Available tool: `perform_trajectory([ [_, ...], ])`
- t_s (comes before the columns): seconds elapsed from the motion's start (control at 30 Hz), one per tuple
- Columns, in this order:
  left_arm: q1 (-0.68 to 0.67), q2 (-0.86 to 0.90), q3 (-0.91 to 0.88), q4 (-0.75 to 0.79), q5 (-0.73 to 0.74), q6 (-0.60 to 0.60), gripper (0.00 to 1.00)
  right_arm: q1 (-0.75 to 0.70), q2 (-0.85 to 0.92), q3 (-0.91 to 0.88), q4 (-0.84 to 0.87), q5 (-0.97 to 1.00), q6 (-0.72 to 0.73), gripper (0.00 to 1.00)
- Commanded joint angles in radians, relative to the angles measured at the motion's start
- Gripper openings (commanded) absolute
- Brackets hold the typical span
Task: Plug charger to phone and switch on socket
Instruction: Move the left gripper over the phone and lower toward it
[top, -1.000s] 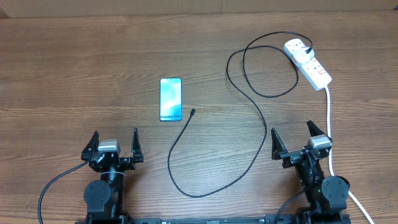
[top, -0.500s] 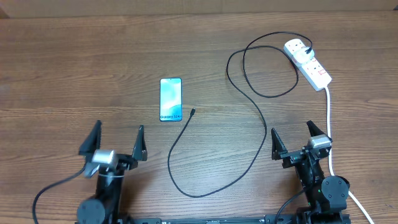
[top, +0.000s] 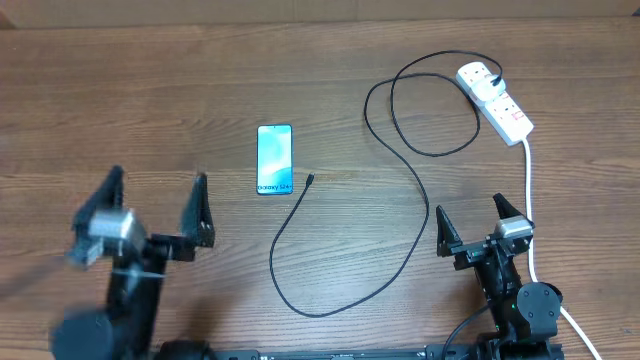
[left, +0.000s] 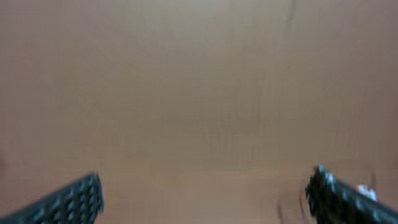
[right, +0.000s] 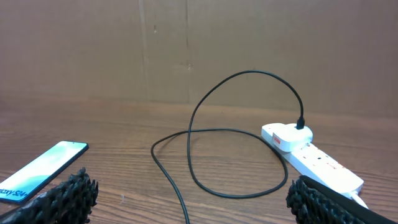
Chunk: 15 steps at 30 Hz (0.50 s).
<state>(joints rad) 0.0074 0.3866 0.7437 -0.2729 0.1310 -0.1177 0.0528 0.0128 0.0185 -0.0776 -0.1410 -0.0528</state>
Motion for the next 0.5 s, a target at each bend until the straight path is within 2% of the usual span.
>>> perform_trajectory([
  [0.0, 0.005, 0.294, 0.351, -0.267, 0.006, 0.048, 1.0, -0.003, -0.004, -0.01, 0.005, 0.008, -0.004, 1.0],
  [0.1, 0.005, 0.499, 0.571, -0.406, 0.208, 0.039, 1.0, -0.003, -0.004, -0.01, 0.005, 0.008, -0.004, 1.0],
  [0.13, 0.005, 0.547, 0.615, -0.403, 0.269, 0.045, 1.0, -0.003, -0.004, -0.01, 0.005, 0.008, -0.004, 1.0],
  [0.23, 0.003, 0.69, 0.745, -0.424, 0.308, -0.006, 1.0, -0.003, -0.004, -0.01, 0.005, 0.008, -0.004, 1.0],
  [0.33, -0.04, 0.849, 0.909, -0.569, 0.192, -0.074, 1.0, -0.003, -0.004, -0.01, 0.005, 0.008, -0.005, 1.0],
  [0.47, -0.193, 1.108, 1.18, -0.921, -0.144, -0.178, 1.0, -0.003, -0.004, -0.01, 0.005, 0.008, -0.005, 1.0],
])
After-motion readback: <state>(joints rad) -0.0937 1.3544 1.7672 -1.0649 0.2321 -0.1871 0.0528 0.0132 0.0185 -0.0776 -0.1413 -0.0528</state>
